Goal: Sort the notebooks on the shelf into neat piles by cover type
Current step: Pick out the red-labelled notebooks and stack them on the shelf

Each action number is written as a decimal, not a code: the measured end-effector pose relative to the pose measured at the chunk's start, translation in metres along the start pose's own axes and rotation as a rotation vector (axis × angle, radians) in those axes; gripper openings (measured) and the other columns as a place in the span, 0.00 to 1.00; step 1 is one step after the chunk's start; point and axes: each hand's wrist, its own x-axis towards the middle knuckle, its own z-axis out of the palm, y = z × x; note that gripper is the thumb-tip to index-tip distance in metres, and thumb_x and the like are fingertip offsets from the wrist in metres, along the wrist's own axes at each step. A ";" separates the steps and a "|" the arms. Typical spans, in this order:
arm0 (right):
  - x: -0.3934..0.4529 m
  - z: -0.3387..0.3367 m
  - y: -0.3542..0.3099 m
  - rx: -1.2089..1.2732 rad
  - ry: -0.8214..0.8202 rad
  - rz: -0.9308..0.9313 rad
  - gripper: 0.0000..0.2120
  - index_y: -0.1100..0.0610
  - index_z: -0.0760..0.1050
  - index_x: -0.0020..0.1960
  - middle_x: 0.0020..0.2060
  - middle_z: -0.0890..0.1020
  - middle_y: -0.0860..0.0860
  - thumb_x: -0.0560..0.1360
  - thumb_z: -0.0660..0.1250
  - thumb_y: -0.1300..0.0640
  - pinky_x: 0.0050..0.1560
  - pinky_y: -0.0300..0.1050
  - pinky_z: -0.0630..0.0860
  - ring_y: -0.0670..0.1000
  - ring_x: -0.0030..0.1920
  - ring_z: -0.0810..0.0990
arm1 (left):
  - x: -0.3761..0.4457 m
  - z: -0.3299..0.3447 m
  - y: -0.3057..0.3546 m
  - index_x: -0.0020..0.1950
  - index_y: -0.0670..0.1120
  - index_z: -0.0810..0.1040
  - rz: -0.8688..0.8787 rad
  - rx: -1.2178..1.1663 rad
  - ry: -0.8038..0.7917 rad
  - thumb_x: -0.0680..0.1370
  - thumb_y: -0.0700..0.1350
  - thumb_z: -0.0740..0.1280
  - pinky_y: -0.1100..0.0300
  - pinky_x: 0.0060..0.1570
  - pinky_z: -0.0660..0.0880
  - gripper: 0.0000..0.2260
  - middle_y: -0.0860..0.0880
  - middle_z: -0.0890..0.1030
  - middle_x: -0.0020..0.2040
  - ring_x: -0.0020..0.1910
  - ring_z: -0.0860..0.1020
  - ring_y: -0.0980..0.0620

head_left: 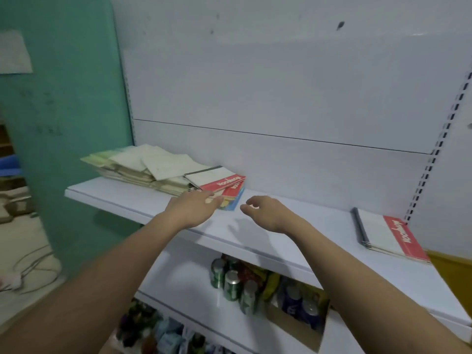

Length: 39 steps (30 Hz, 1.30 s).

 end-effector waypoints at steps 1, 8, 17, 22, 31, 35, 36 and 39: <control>0.009 0.011 -0.018 -0.032 -0.023 -0.003 0.26 0.52 0.67 0.73 0.71 0.71 0.51 0.79 0.56 0.40 0.67 0.51 0.67 0.54 0.68 0.70 | -0.001 -0.007 -0.020 0.74 0.60 0.66 0.002 0.002 0.007 0.80 0.66 0.49 0.49 0.67 0.63 0.25 0.53 0.68 0.75 0.73 0.66 0.47; 0.056 0.053 -0.086 -0.114 -0.056 0.030 0.26 0.52 0.68 0.71 0.69 0.72 0.52 0.78 0.57 0.39 0.66 0.53 0.68 0.54 0.67 0.71 | 0.013 -0.030 -0.103 0.72 0.59 0.68 0.084 0.005 0.036 0.80 0.66 0.51 0.48 0.67 0.64 0.24 0.54 0.70 0.73 0.72 0.66 0.48; 0.123 0.062 -0.080 -0.162 -0.019 0.099 0.24 0.52 0.69 0.70 0.67 0.74 0.52 0.79 0.58 0.41 0.65 0.53 0.69 0.55 0.64 0.73 | 0.098 -0.017 -0.138 0.69 0.54 0.73 0.202 0.067 0.056 0.80 0.64 0.52 0.50 0.62 0.69 0.24 0.49 0.76 0.67 0.67 0.71 0.46; 0.191 0.063 -0.079 -0.142 0.091 0.082 0.26 0.52 0.68 0.71 0.68 0.73 0.52 0.77 0.58 0.41 0.63 0.52 0.71 0.55 0.65 0.73 | 0.149 -0.012 -0.145 0.71 0.55 0.70 0.214 0.066 0.075 0.81 0.62 0.52 0.50 0.62 0.67 0.22 0.50 0.75 0.67 0.67 0.70 0.47; 0.275 0.106 -0.080 -0.353 0.063 0.126 0.40 0.55 0.63 0.71 0.70 0.67 0.55 0.71 0.57 0.28 0.65 0.61 0.66 0.60 0.69 0.65 | 0.234 0.000 -0.168 0.73 0.54 0.68 0.265 0.032 0.063 0.82 0.60 0.52 0.49 0.67 0.64 0.22 0.51 0.72 0.70 0.71 0.67 0.49; 0.279 0.127 -0.077 -0.393 0.090 0.156 0.37 0.54 0.63 0.65 0.65 0.69 0.55 0.69 0.55 0.26 0.64 0.64 0.63 0.61 0.66 0.65 | 0.254 0.003 -0.179 0.73 0.53 0.69 0.301 -0.075 0.067 0.82 0.59 0.52 0.51 0.68 0.64 0.22 0.52 0.72 0.71 0.71 0.67 0.51; 0.274 0.130 -0.078 -0.389 0.112 0.127 0.33 0.53 0.64 0.61 0.61 0.70 0.53 0.70 0.56 0.27 0.62 0.63 0.65 0.59 0.64 0.67 | 0.256 0.002 -0.180 0.72 0.53 0.70 0.311 -0.130 0.071 0.82 0.59 0.53 0.51 0.68 0.64 0.21 0.53 0.73 0.70 0.70 0.67 0.51; 0.252 0.133 -0.082 -0.382 0.153 0.040 0.22 0.50 0.66 0.54 0.51 0.72 0.49 0.75 0.55 0.32 0.52 0.55 0.69 0.56 0.56 0.71 | 0.262 0.005 -0.184 0.68 0.51 0.74 0.355 -0.332 0.076 0.82 0.57 0.55 0.52 0.66 0.67 0.19 0.53 0.76 0.66 0.67 0.71 0.52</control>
